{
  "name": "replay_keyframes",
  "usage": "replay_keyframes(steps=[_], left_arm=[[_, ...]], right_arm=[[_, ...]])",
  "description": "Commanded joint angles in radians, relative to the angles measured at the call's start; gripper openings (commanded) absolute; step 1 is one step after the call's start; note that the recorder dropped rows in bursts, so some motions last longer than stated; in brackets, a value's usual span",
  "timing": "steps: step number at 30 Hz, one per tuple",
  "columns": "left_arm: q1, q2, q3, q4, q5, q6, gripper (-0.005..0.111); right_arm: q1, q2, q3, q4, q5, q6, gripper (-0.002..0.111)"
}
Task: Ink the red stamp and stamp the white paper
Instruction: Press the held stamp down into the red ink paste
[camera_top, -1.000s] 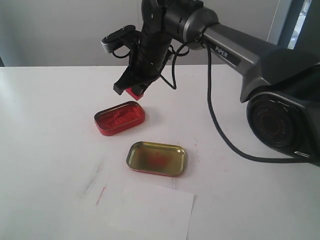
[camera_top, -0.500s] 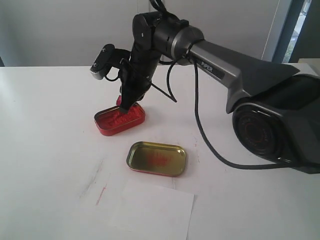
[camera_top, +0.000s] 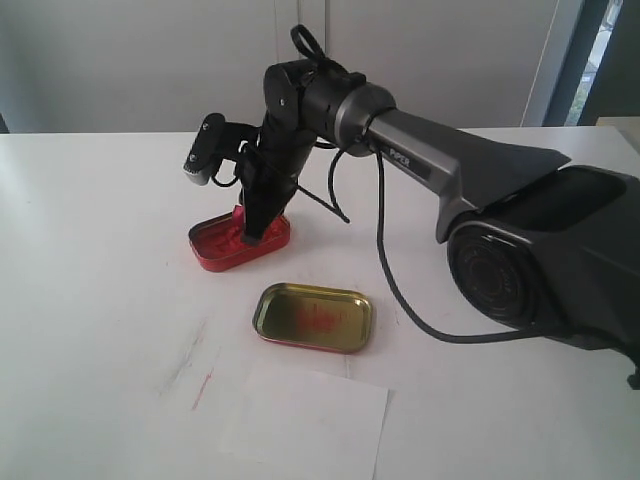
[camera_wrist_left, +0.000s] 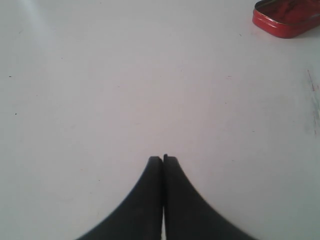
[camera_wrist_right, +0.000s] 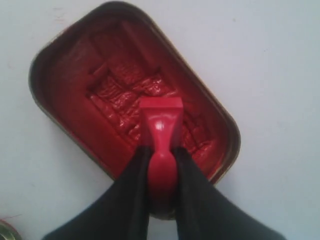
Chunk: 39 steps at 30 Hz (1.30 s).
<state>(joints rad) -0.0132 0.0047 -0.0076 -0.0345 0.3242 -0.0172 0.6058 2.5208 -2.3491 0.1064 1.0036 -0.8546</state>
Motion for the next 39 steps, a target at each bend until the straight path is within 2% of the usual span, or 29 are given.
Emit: replay_keyframes(steps=[1,27,39], left_arm=[[0.002,-0.005,0.008,-0.002,0.009,-0.004,0.000],[0.002,-0.005,0.008,-0.002,0.009,-0.004,0.000],[0.002,-0.005,0.008,-0.002,0.009,-0.004,0.000]], right_arm=[[0.000,0.004,-0.003,0.007,-0.002,-0.010,0.000],[0.000,0.006,-0.003,0.007,0.204,0.003,0.000],[-0.002,0.006,-0.003,-0.068,0.091,0.052,0.000]])
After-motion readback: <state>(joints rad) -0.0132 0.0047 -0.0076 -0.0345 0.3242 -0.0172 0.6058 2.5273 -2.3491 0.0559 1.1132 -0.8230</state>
